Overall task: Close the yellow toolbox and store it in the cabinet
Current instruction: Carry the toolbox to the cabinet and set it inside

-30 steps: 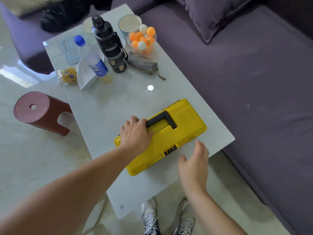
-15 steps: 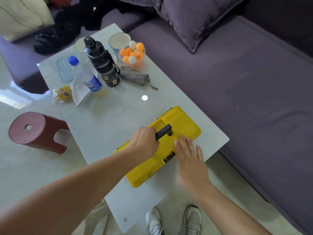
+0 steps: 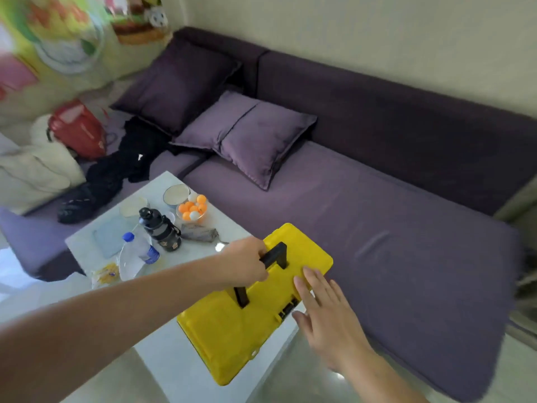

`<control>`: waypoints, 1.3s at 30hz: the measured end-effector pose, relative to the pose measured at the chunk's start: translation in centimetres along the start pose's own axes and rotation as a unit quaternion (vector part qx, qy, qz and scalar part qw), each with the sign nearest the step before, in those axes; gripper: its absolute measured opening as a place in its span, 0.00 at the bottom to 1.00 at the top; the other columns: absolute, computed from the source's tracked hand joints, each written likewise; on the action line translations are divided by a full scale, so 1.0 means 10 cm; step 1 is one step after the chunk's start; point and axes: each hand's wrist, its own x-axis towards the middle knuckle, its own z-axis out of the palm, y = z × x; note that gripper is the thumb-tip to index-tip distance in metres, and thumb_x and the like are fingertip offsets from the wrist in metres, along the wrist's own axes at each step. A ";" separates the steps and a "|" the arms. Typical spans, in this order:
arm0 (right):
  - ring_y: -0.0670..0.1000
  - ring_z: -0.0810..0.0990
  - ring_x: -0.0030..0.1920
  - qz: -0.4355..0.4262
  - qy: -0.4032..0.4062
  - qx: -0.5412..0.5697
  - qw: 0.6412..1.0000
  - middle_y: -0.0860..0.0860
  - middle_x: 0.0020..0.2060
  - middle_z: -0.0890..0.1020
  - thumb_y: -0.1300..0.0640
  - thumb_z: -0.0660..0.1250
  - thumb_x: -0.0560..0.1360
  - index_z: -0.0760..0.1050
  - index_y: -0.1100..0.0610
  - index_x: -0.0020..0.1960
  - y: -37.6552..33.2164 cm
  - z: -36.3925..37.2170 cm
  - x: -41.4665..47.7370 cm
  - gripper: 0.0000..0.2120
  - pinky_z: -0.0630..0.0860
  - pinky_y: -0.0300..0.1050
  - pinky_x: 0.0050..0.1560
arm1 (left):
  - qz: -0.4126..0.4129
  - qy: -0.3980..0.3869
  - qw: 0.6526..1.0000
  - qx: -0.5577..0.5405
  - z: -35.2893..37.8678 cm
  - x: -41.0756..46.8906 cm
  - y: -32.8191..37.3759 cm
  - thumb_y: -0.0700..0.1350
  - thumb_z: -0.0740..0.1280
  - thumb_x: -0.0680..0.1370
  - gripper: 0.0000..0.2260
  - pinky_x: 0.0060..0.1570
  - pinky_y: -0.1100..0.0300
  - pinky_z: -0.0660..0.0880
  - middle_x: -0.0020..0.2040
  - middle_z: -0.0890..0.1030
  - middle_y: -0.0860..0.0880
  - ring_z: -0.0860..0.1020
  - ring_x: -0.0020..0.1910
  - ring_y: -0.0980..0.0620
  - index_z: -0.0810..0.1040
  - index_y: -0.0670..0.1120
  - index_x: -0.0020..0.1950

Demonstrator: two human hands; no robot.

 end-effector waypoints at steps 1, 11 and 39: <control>0.57 0.60 0.73 0.007 0.025 0.006 1.000 0.56 0.74 0.63 0.44 0.50 0.79 0.62 0.56 0.74 0.06 -0.28 -0.05 0.28 0.61 0.59 0.69 | 0.022 -0.006 1.000 -0.013 -0.19 -0.11 0.26 0.42 0.71 0.69 0.09 0.31 0.57 0.72 0.36 0.77 0.46 0.75 0.32 0.49 0.78 0.43 0.48; 0.53 0.50 0.76 0.048 0.268 -0.005 0.962 0.53 0.76 0.58 0.41 0.48 0.80 0.58 0.54 0.75 1.08 -2.68 -0.89 0.28 0.55 0.55 0.73 | 0.149 0.006 0.986 -0.076 -1.27 -1.21 3.17 0.30 0.68 0.72 0.09 0.27 0.57 0.76 0.34 0.78 0.39 0.77 0.22 0.51 0.76 0.33 0.52; 0.43 0.42 0.75 0.308 0.421 -0.120 0.845 0.45 0.77 0.51 0.34 0.42 0.77 0.49 0.45 0.76 5.16 -5.47 -4.27 0.30 0.46 0.45 0.73 | 0.349 -0.122 0.929 0.004 0.30 -1.70 9.77 0.47 0.63 0.78 0.12 0.24 0.63 0.74 0.33 0.80 0.44 0.76 0.23 0.49 0.78 0.38 0.45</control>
